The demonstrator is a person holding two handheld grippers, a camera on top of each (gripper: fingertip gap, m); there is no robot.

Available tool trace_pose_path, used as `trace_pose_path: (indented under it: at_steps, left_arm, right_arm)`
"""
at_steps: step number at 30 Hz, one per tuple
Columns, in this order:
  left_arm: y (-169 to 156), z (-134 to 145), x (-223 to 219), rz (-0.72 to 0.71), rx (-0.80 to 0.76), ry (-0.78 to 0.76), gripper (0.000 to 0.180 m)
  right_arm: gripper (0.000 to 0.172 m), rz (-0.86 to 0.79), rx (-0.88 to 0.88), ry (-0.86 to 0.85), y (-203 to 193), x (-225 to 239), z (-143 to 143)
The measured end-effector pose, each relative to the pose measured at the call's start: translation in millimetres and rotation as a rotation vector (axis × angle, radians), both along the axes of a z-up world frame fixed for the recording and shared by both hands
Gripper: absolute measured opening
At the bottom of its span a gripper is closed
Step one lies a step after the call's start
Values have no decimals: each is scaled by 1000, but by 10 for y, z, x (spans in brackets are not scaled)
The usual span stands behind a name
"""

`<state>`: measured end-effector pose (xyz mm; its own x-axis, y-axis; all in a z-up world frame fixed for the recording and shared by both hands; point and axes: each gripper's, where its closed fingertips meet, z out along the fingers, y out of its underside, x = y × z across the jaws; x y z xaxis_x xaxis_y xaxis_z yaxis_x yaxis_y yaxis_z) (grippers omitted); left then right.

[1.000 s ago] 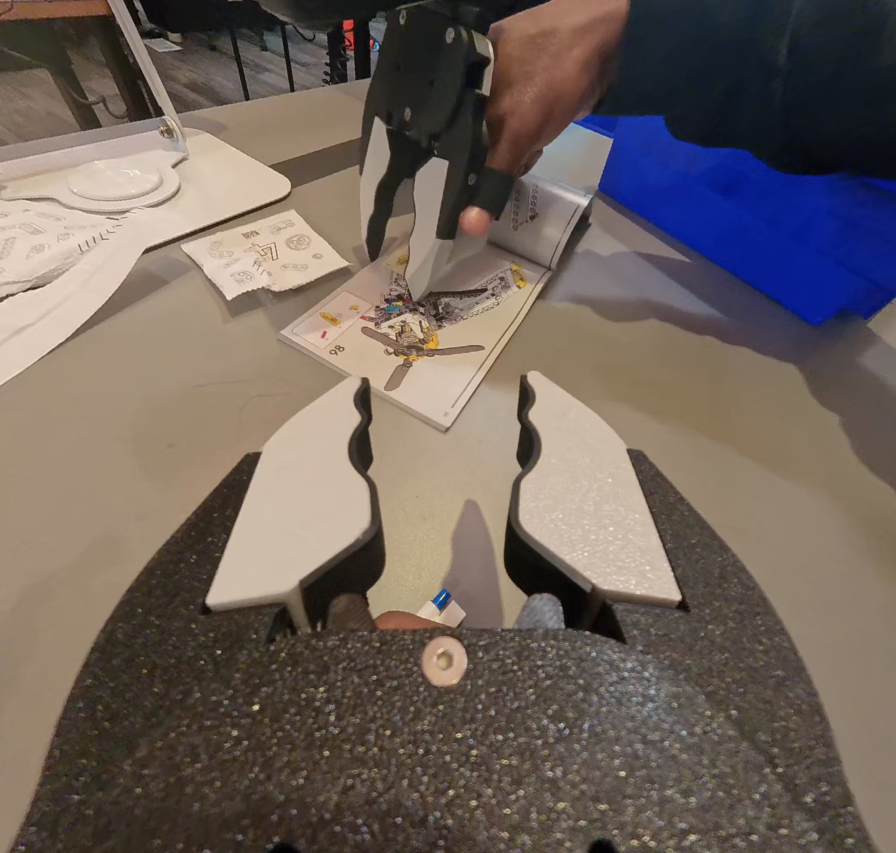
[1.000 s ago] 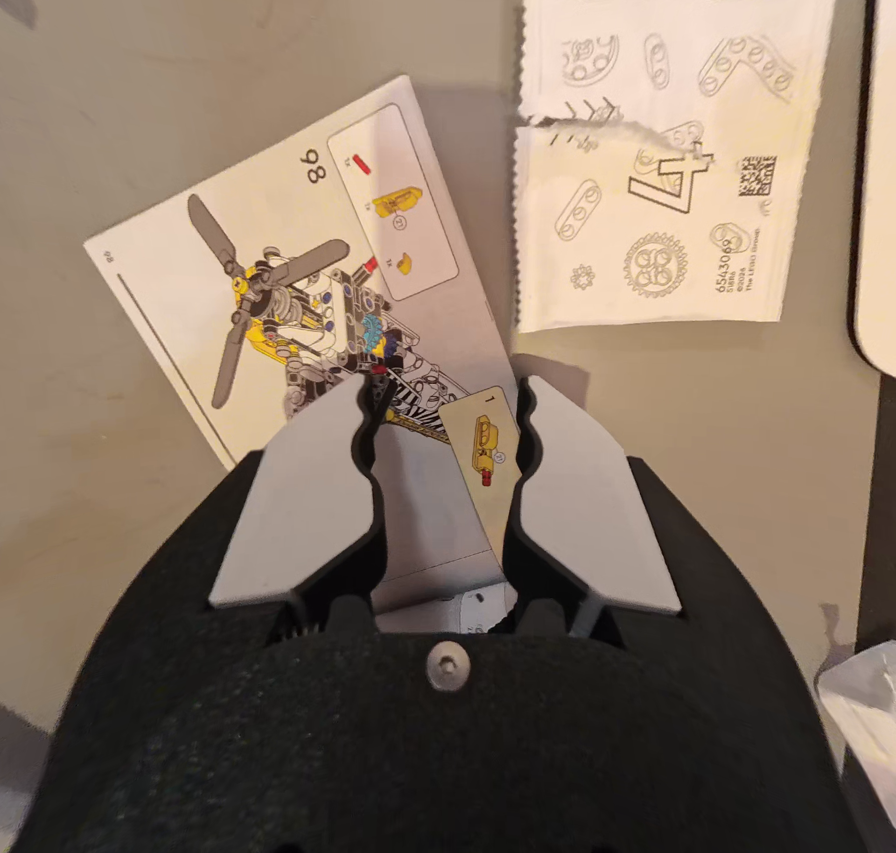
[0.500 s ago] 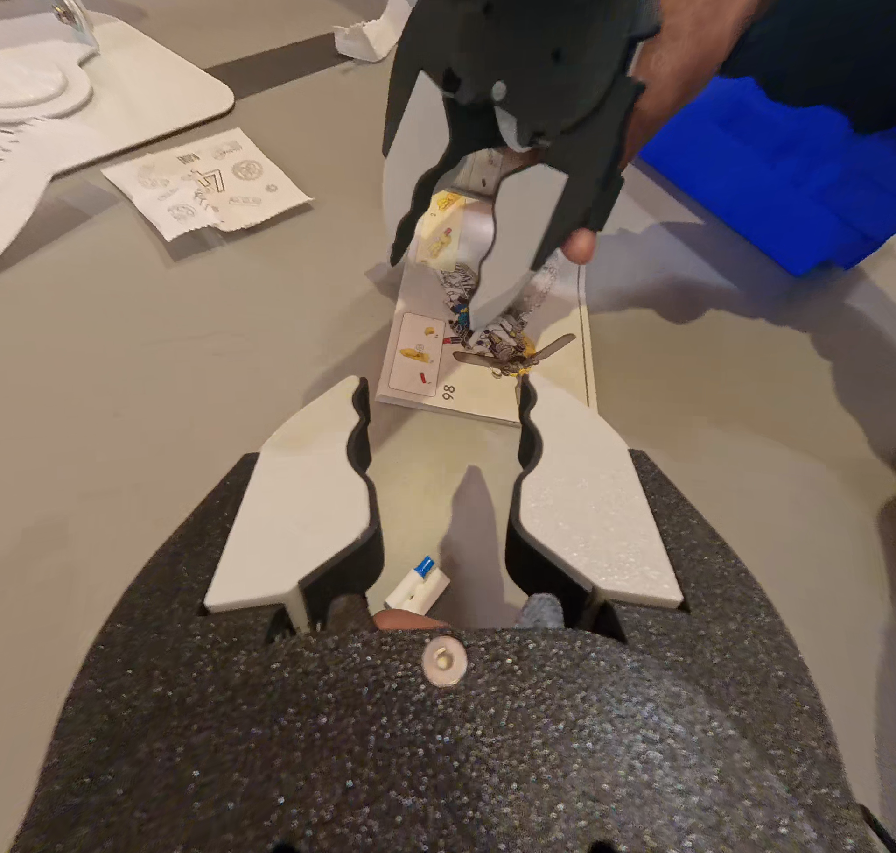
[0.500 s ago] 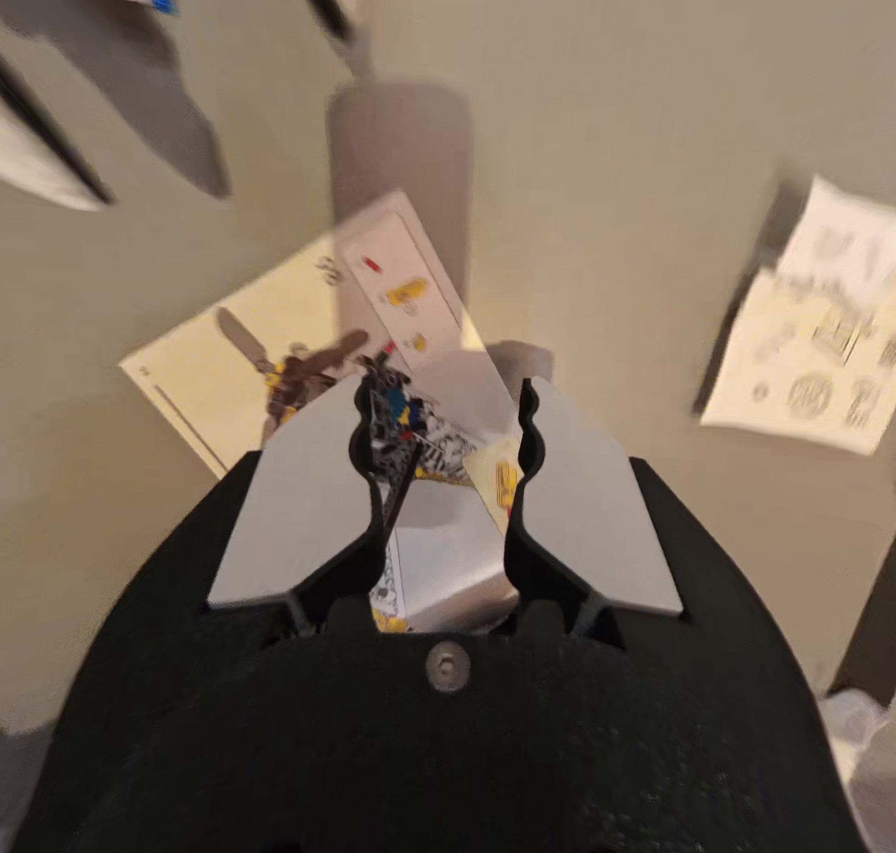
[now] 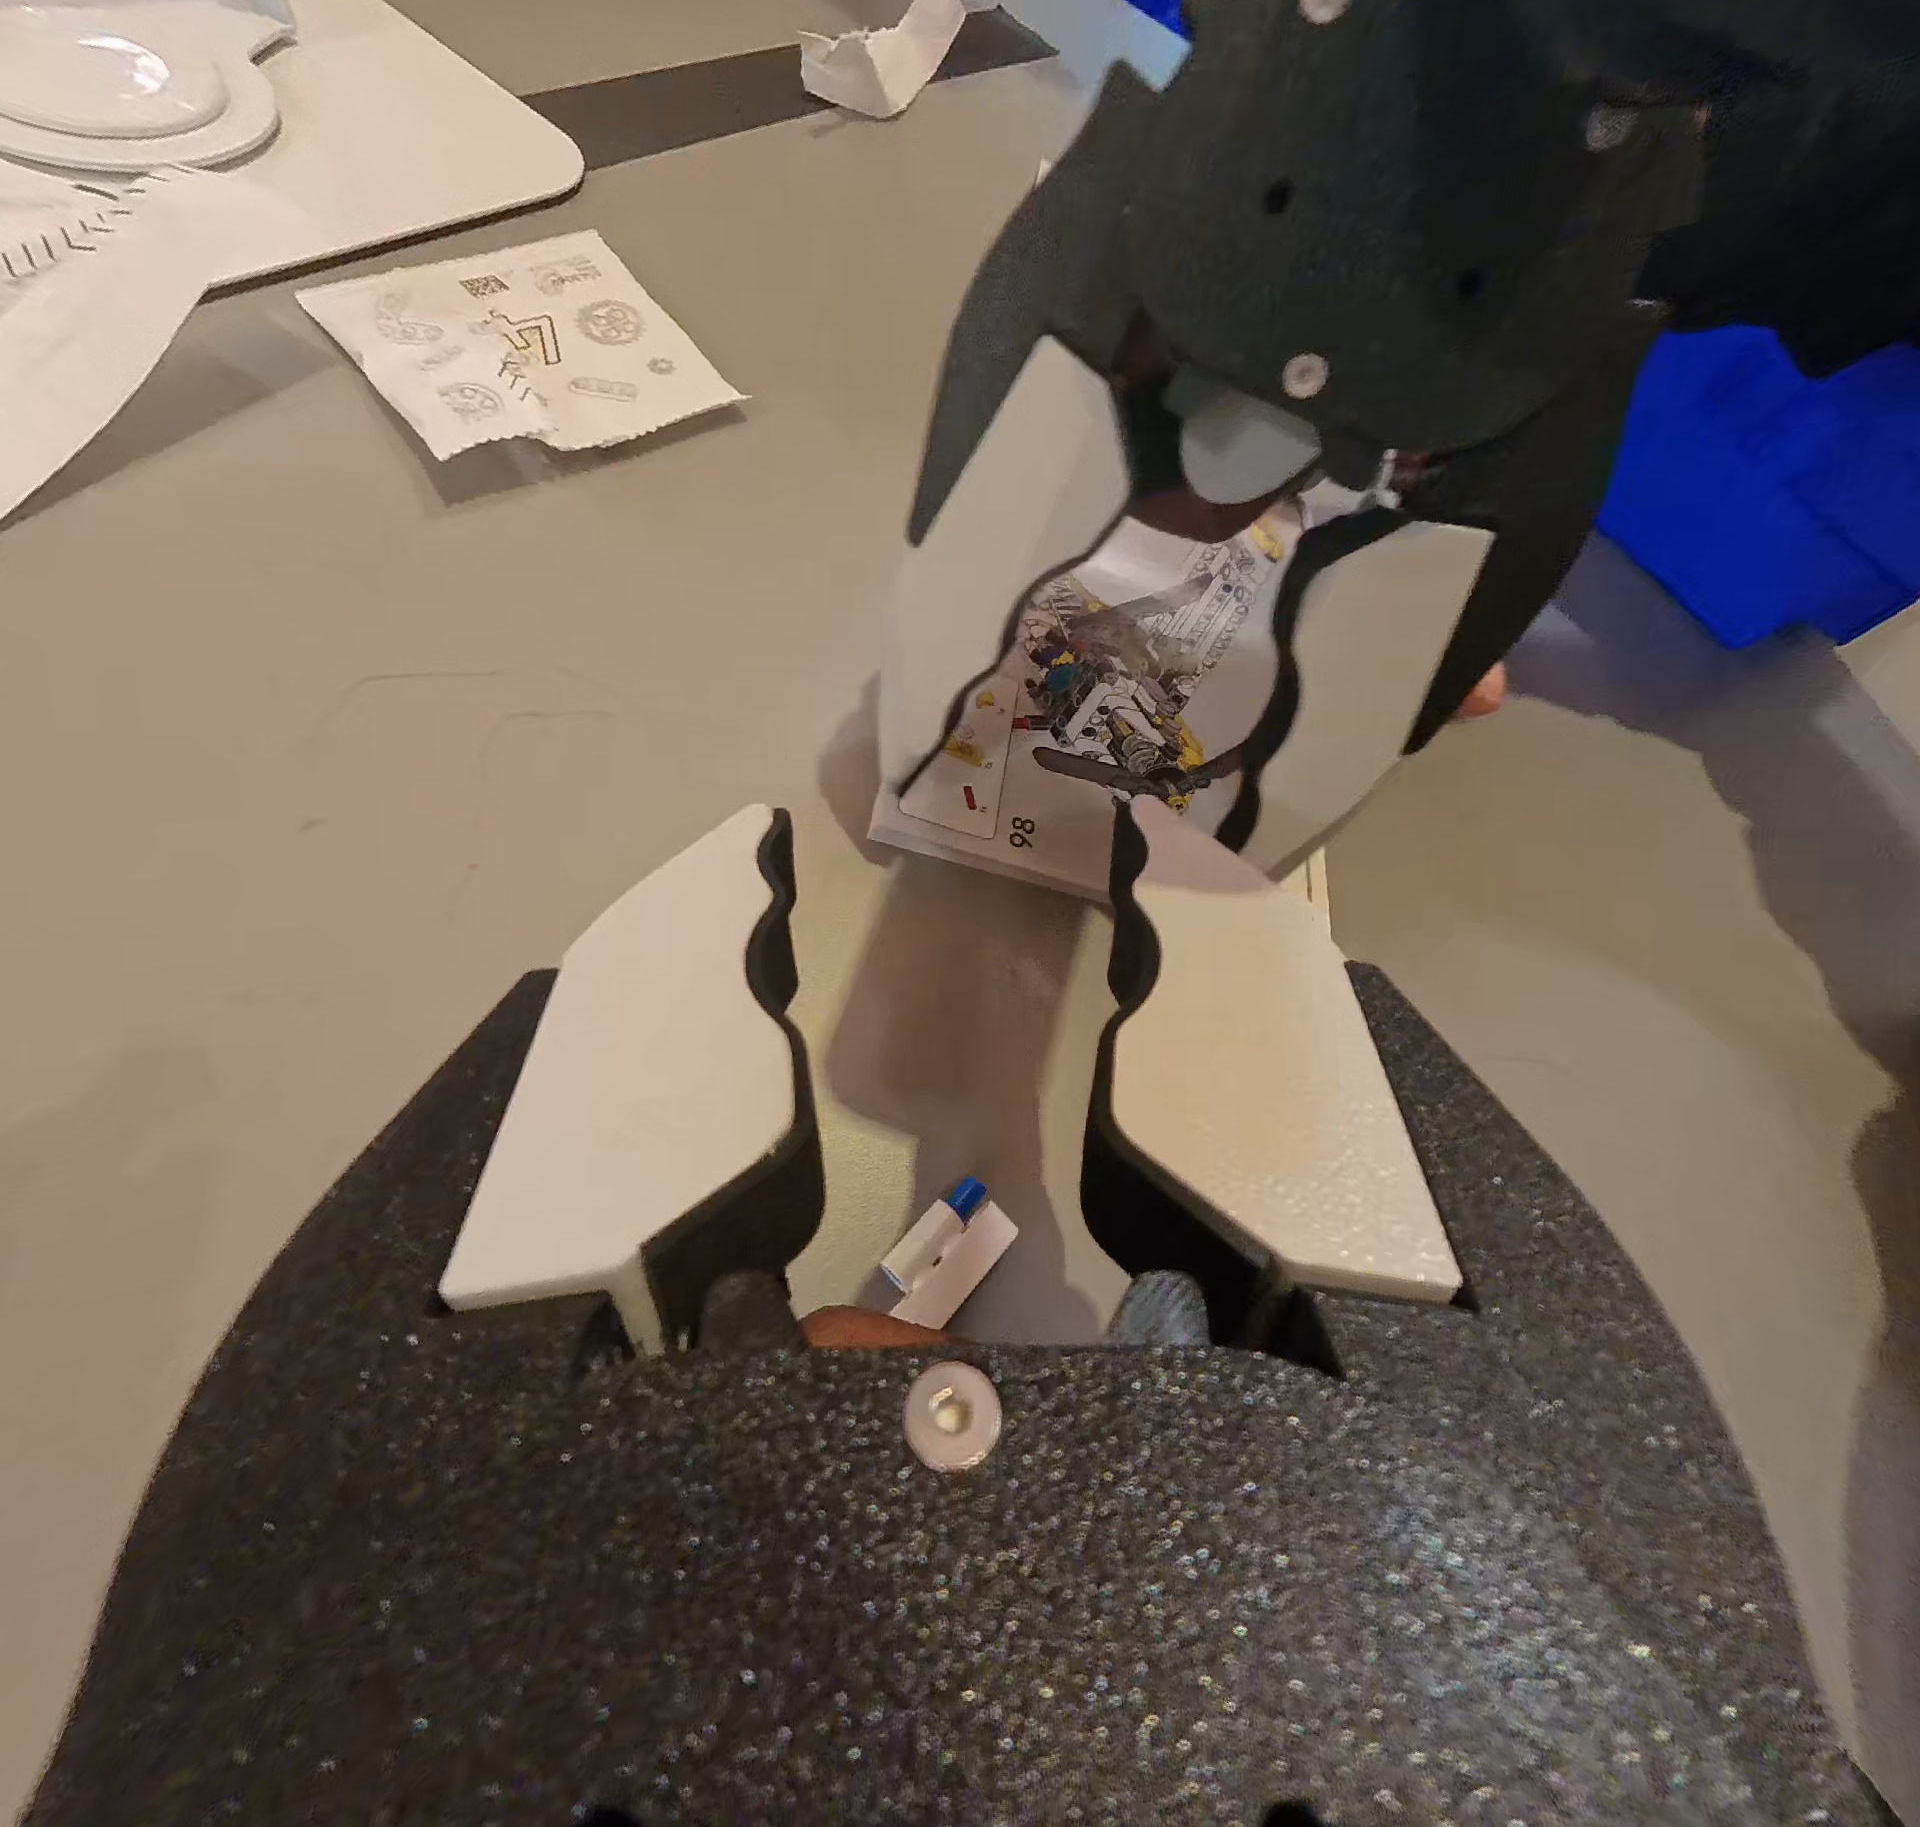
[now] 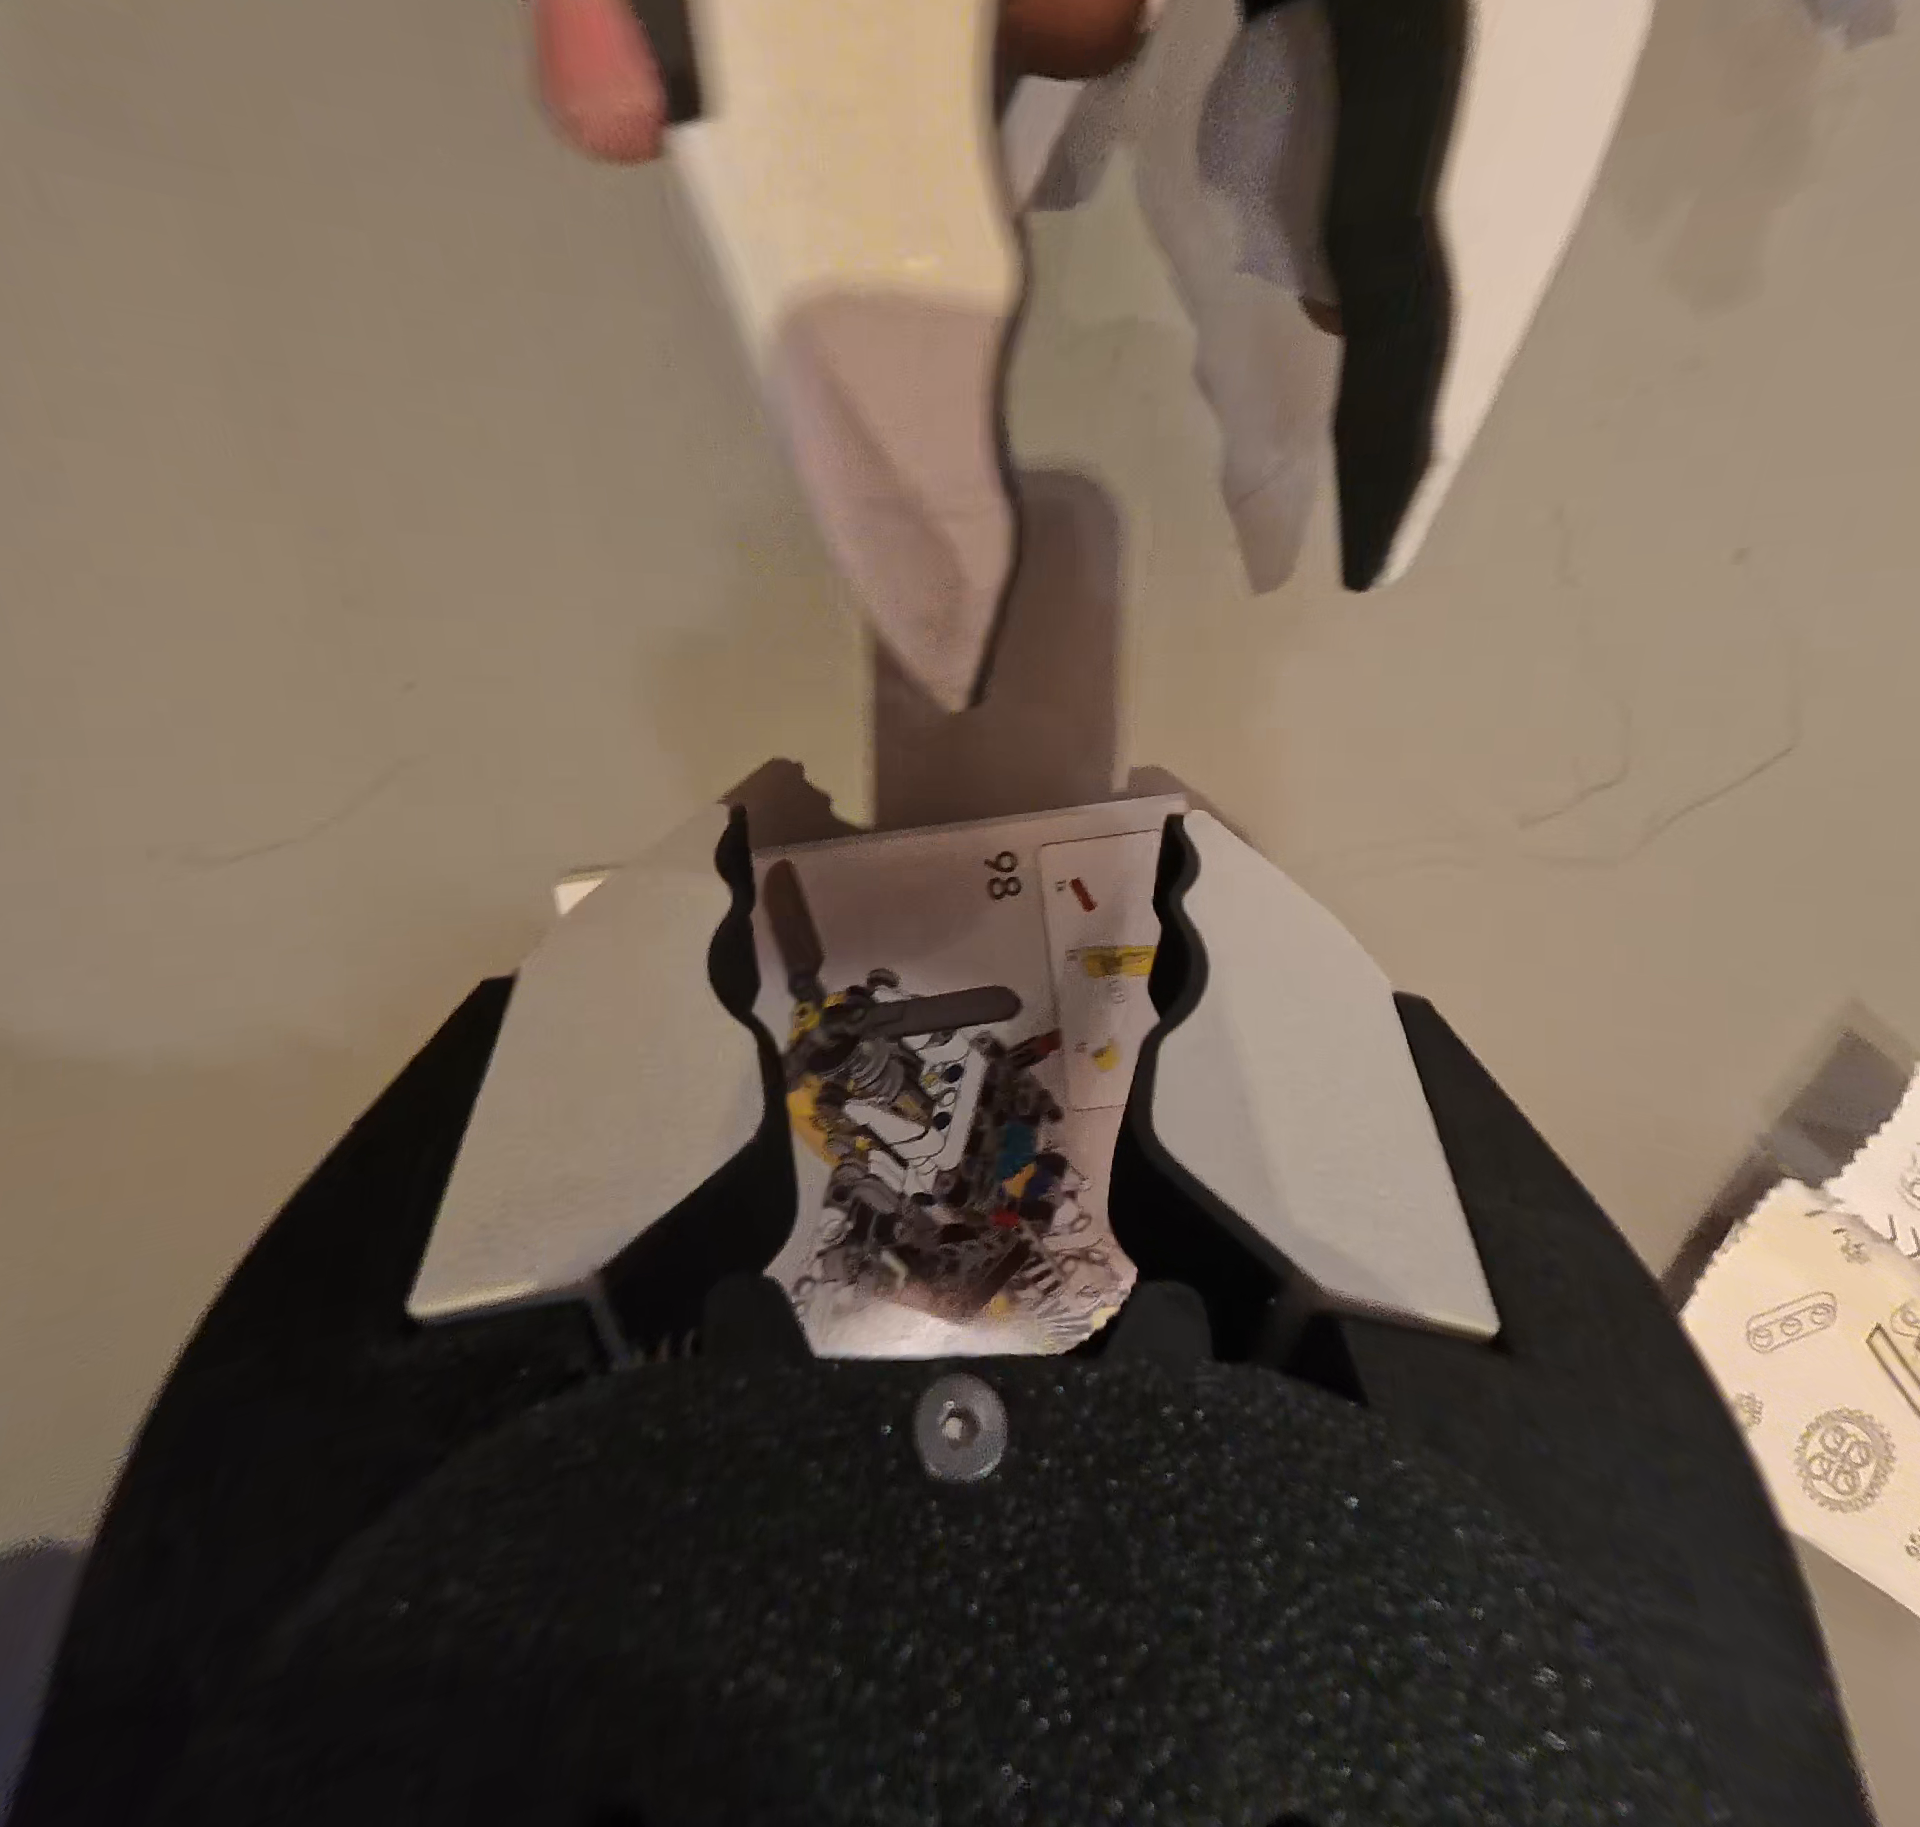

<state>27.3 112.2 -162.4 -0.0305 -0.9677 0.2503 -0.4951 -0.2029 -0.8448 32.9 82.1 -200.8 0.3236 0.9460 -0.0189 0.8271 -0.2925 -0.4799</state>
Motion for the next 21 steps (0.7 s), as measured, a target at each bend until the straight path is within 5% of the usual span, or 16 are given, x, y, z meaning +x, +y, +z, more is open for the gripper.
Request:
trace_pose_path:
  at_steps: [1, 8, 21]
  left_arm:
    - [4, 0, -1, 1, -3, 0, 60]
    - [-37, 2, 3, -6, -7, 1, 60]
    - [-88, -18, 7, -18, 14, 8, 60]
  right_arm:
    - [74, 19, 8, 5, -61, -3, 18]
    - [65, 146, 104, -8, -575, 45, 21]
    - [28, 164, 107, -6, -688, -10, -109]
